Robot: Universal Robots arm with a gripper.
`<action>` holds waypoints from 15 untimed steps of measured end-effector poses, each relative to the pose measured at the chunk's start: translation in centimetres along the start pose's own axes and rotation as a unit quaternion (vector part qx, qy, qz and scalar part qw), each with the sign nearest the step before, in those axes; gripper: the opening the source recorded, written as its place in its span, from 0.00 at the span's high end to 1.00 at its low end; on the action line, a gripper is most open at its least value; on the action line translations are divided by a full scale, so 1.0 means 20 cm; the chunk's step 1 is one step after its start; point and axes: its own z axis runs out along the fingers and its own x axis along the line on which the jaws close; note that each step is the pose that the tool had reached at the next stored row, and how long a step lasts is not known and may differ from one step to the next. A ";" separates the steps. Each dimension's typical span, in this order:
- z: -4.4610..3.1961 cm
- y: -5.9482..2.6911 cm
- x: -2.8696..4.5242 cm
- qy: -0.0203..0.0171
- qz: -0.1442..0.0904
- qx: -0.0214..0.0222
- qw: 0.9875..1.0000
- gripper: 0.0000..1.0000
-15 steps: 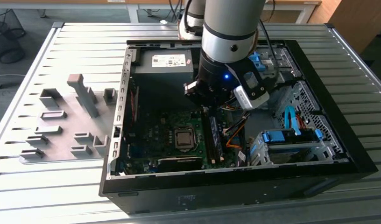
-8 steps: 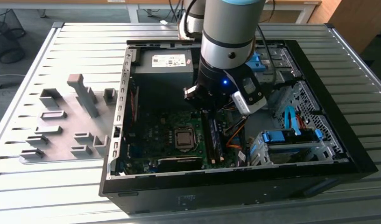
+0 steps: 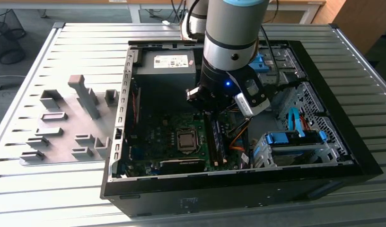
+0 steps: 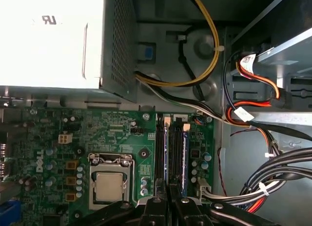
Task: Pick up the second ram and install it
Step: 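Insert the second ram into the second slot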
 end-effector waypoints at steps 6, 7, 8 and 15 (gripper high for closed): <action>0.035 -0.009 0.000 0.000 0.002 0.000 1.000 0.86; 0.038 -0.010 0.000 0.000 0.003 0.000 1.000 0.86; 0.038 -0.012 0.000 0.000 0.003 0.000 1.000 0.86; 0.044 -0.018 -0.001 0.000 0.003 0.000 1.000 0.86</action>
